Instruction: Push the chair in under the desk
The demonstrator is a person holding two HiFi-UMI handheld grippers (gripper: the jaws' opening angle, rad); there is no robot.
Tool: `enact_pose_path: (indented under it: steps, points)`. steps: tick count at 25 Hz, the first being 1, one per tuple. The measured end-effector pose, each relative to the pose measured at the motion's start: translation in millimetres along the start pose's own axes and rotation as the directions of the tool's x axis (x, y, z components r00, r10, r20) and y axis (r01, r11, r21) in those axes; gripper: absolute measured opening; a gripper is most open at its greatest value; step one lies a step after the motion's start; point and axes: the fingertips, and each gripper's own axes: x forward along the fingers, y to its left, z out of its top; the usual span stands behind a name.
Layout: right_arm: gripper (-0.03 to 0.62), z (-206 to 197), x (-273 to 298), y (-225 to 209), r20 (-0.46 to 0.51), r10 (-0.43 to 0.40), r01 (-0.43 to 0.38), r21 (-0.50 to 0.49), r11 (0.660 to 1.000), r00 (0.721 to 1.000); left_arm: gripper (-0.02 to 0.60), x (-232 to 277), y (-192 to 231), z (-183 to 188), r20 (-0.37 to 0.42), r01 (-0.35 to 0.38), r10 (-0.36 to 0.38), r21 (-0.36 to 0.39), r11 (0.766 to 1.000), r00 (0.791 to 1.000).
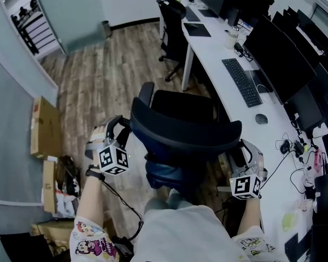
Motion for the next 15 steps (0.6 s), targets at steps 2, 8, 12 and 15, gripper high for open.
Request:
enact_pose_path:
  steps: [2, 8, 12, 15]
  points:
    - [0.230, -0.3, 7.3, -3.7, -0.003, -0.004, 0.004, 0.001, 1.000, 1.000, 0.229, 8.2, 4.2, 0.6, 0.006, 0.001, -0.001, 0.001, 1.000, 1.000]
    - [0.230, 6.2, 23.3, -6.0, -0.024, -0.028, 0.028, 0.012, 1.000, 0.999, 0.229, 31.8, 19.4, -4.2, 0.047, 0.013, -0.014, 0.014, 1.000, 0.999]
    - [0.230, 17.2, 31.8, -1.4, -0.058, -0.059, 0.061, 0.029, 0.998, 0.997, 0.229, 50.6, 34.4, -12.3, 0.084, 0.032, -0.035, 0.037, 0.999, 0.996]
    - [0.230, 27.0, 35.9, 5.8, -0.094, -0.084, 0.088, 0.046, 0.995, 0.992, 0.229, 65.4, 45.1, -18.9, 0.119, 0.056, -0.062, 0.059, 0.997, 0.991]
